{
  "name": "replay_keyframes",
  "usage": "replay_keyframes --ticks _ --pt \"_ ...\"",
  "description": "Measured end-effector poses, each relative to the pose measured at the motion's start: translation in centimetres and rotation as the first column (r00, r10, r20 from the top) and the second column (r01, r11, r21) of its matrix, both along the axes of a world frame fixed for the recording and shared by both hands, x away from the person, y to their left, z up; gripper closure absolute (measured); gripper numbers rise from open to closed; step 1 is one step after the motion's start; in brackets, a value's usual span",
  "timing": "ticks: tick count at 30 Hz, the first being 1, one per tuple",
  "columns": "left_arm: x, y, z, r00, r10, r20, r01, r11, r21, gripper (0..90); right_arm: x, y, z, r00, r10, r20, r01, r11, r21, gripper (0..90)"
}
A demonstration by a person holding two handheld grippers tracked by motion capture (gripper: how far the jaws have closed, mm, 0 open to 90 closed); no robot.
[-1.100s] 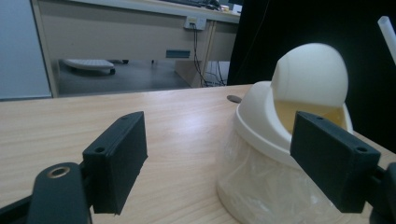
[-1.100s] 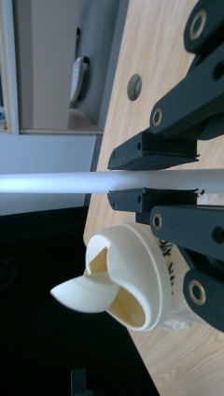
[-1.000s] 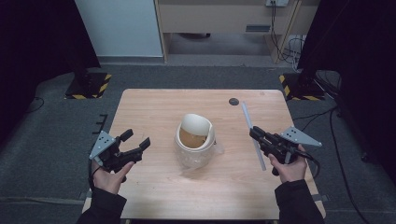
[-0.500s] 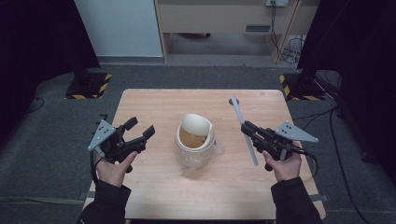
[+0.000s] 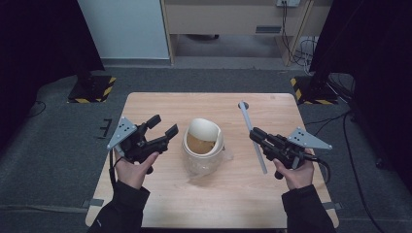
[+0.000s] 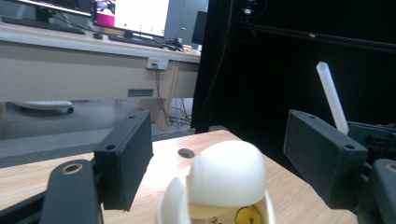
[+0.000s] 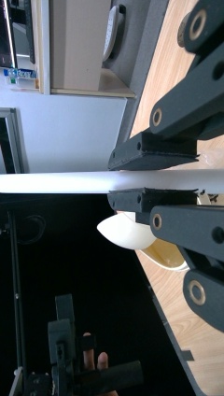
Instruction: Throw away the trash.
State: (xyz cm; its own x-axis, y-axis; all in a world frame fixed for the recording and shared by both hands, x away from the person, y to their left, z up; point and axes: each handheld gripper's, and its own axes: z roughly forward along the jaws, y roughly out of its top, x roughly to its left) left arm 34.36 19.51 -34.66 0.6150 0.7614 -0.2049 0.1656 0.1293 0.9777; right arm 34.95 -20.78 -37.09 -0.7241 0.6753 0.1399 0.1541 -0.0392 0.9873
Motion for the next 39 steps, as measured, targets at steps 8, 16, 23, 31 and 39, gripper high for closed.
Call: replay_keyframes --ticks 8,16,23,31,39 --pt "0.7 -2.8 0.7 0.9992 -0.04 0.009 0.04 0.9992 0.003 25.1 -0.2 0.4 -0.4 0.9999 0.014 0.002 -0.014 1.0 -0.01 79.2" --pt "1.4 -6.3 1.0 0.9958 -0.091 0.009 0.091 0.9957 0.016 26.6 -0.5 0.6 -0.7 0.9997 0.023 0.004 -0.023 0.999 -0.024 79.2" --pt "1.7 -8.3 1.0 0.9926 -0.122 0.002 0.122 0.9922 0.027 27.6 -0.5 0.9 -0.9 0.9995 0.031 -0.001 -0.031 0.999 -0.032 79.2" --pt "2.3 -10.1 1.2 0.9894 -0.145 -0.009 0.145 0.9893 0.013 30.3 -0.5 1.0 -1.0 0.9994 0.034 -0.002 -0.034 0.999 -0.034 79.2" --pt "2.8 -12.5 0.9 0.9841 -0.174 -0.034 0.175 0.9846 0.009 33.4 -0.6 1.1 -1.1 0.9992 0.04 -0.003 -0.04 0.998 -0.039 79.2"
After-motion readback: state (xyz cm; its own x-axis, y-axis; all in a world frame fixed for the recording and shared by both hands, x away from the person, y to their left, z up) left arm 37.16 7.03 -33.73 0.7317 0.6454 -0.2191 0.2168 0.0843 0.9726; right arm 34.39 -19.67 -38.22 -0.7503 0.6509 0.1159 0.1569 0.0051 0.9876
